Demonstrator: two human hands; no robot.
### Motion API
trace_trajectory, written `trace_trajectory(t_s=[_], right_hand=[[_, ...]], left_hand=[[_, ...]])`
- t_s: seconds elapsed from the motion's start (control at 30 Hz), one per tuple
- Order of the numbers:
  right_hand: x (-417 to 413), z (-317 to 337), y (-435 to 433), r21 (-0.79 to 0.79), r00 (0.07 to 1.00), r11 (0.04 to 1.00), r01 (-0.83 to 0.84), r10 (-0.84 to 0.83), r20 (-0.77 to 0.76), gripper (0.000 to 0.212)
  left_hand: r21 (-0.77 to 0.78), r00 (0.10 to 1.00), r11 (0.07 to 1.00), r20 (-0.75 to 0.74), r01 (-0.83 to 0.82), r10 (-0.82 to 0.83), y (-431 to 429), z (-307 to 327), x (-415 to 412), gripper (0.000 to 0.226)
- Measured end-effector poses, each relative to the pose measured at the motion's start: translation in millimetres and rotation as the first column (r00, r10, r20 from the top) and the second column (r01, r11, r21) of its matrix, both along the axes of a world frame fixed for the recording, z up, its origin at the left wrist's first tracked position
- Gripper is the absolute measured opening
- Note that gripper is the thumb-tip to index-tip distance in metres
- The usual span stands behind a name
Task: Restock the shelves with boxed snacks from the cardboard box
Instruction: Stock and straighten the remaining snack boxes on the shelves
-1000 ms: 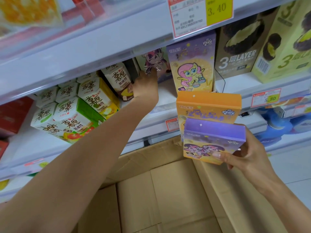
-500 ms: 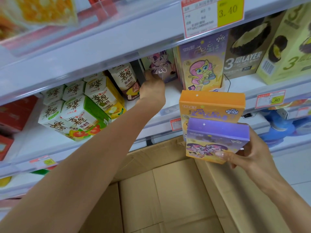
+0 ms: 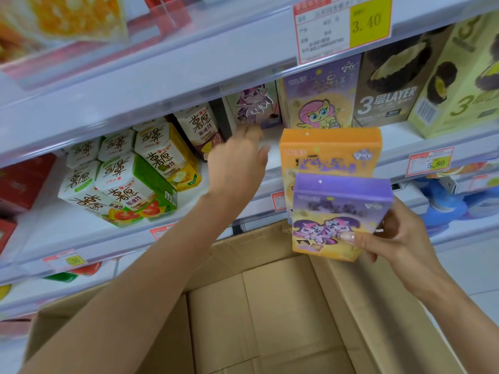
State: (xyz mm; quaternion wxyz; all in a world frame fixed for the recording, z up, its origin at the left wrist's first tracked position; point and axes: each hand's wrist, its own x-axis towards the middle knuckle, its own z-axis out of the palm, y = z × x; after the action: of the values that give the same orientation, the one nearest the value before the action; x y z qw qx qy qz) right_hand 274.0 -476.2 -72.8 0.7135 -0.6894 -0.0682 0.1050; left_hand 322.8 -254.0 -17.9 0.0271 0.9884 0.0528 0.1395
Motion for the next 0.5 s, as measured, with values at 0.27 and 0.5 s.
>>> trace_trajectory(t_s=[0.27,0.5], right_hand=[[17,-4,14,0.153,0.994,0.987,-0.038,0.054,-0.097,0.021],[36,-3,25,-0.024,0.996,0.995,-0.093,0.094,0.014,0.049]], left_hand=[[-0.913,0.861,0.407,-0.238,-0.040,-0.449,5,-19,-54,0.032],[-0.891,0.994,0.453,-0.072,-0.028,-0.079,25,-14,-61,0.022]])
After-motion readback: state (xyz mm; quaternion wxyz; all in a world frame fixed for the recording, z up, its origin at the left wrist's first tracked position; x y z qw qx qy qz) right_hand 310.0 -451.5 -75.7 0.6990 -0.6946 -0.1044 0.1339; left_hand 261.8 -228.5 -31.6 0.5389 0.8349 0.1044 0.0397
